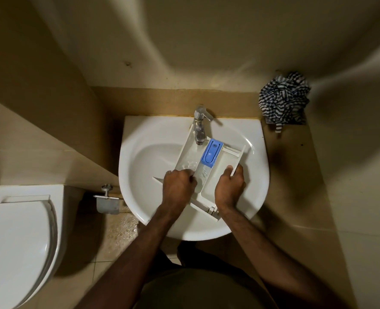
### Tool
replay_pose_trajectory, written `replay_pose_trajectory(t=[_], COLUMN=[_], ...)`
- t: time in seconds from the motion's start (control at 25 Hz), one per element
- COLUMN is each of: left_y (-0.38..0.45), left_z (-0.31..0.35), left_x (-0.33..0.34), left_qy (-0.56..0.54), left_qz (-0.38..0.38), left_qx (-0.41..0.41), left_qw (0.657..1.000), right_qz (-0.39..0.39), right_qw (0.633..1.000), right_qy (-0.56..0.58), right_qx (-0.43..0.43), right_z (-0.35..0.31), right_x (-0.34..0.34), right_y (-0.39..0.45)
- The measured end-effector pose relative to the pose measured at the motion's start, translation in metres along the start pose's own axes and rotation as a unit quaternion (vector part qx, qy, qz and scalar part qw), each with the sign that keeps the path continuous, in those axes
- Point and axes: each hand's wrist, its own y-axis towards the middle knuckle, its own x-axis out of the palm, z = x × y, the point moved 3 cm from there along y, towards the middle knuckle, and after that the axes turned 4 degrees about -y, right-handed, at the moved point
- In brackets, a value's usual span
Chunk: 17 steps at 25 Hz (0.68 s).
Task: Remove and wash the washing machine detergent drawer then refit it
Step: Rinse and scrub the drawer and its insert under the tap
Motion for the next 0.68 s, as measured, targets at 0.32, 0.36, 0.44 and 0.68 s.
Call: replay_pose_trajectory(t=[0.32, 0.36, 0.44, 0.68], left_y=[0.019, 0.021, 0.023, 0.034], left_z=[-0.005, -0.007, -0.006, 0.006], left_x=[0.009, 0.01, 0.008, 0.006], left_qy=[-0.037, -0.042, -0.05, -0.056], left_qz=[-0.123, -0.141, -0.171, -0.154], left_qx=[0.024, 0.026, 0.043, 0.106], left_qw=[0.991, 0.989, 0.983, 0.981], right_qz=[-0.062, -0.078, -0.105, -0.135], right_qw=[0.998, 0.996, 0.993, 0.972], right_qy=[-0.023, -0.032, -0.029, 0.075], right_qx=[0.002, 0.007, 0.045, 0.175], right_z=[-0.014, -0.013, -0.009, -0.026], right_x=[-0.02, -0.026, -0.038, -0.078], right_y=[-0.007, -0.009, -0.009, 0.044])
